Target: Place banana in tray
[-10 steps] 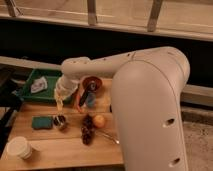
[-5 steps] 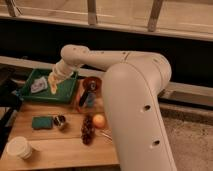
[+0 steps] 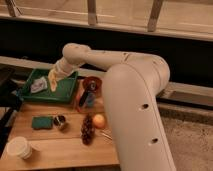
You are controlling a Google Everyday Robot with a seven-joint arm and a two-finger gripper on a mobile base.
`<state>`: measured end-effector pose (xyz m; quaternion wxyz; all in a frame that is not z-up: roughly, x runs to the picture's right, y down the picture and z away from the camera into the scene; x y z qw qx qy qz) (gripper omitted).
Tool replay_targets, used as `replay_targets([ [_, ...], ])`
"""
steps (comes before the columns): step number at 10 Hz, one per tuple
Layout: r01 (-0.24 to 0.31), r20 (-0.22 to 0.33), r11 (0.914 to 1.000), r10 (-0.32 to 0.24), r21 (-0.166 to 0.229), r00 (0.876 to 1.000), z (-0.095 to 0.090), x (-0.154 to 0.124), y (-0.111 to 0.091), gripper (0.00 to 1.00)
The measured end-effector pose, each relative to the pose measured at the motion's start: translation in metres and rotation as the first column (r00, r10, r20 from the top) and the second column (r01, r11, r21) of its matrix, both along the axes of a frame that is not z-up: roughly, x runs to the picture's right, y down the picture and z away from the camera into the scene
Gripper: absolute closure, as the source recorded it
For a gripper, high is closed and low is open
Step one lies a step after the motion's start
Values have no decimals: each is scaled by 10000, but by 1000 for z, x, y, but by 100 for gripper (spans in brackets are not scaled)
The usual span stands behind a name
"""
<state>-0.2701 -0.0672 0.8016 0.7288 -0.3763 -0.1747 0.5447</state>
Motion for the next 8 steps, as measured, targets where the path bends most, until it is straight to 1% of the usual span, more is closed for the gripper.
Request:
replay_targets([
  [1,-160,65,9999,160,2,9999,5,0,-2,100],
  [2,-500,155,9987,499,76,9986,20,2,-14,100],
  [3,-631,152,9979,629,112,9979,29,0,-22,97],
  [4,-684,119,9976,683,131,9976,38,-4,-25,90],
  [5,-715,43,9974,714,35,9974,47,-6,-23,81],
  [6,-832,-139,9964,830,-146,9965,63,-2,-17,67],
  [7,-953,-223,9951,946,-281,9953,74,0,-11,59],
  [8,-1139,-269,9925,1127,-455,9933,86,0,0,48],
])
